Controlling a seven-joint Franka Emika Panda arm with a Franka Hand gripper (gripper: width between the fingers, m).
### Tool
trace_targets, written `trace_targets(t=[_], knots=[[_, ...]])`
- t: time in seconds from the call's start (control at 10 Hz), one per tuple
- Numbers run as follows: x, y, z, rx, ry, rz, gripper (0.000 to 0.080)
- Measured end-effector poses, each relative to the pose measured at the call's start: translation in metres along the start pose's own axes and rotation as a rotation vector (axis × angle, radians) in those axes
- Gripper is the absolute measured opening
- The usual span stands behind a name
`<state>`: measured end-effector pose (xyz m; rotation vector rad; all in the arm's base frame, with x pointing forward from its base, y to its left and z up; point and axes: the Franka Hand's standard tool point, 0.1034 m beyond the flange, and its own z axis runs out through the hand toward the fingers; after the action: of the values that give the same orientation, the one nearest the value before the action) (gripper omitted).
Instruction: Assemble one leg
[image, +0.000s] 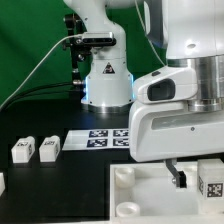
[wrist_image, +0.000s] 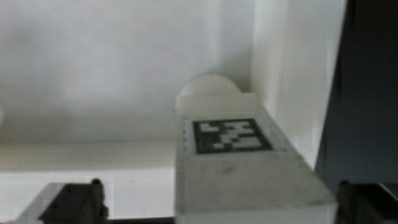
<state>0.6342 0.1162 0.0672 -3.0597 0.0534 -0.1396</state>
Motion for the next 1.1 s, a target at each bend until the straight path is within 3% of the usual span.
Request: trace_targets(t=[0.1, 0.2, 0.3, 0.4, 0.6, 1.1], knots=[[0.0001, 0.0004, 0.0000, 0.000, 0.000, 0.005, 0.0553], [0.0000, 0.0002, 0.0000, 0.001, 0.000, 0.052, 0.0399], [-0.0002, -0.0008, 0.0001, 0.006, -0.001, 0.183, 0.0399], [0.0000, 0.0001, 0.0000, 0.005, -0.001, 0.289, 0.0290], [0.0002, 0.0014, -0.0001, 0.005, -0.001, 0.470, 0.0290], [-0.0019, 0.0020, -0.0001, -0.014, -0.029, 1.346, 0.0290]])
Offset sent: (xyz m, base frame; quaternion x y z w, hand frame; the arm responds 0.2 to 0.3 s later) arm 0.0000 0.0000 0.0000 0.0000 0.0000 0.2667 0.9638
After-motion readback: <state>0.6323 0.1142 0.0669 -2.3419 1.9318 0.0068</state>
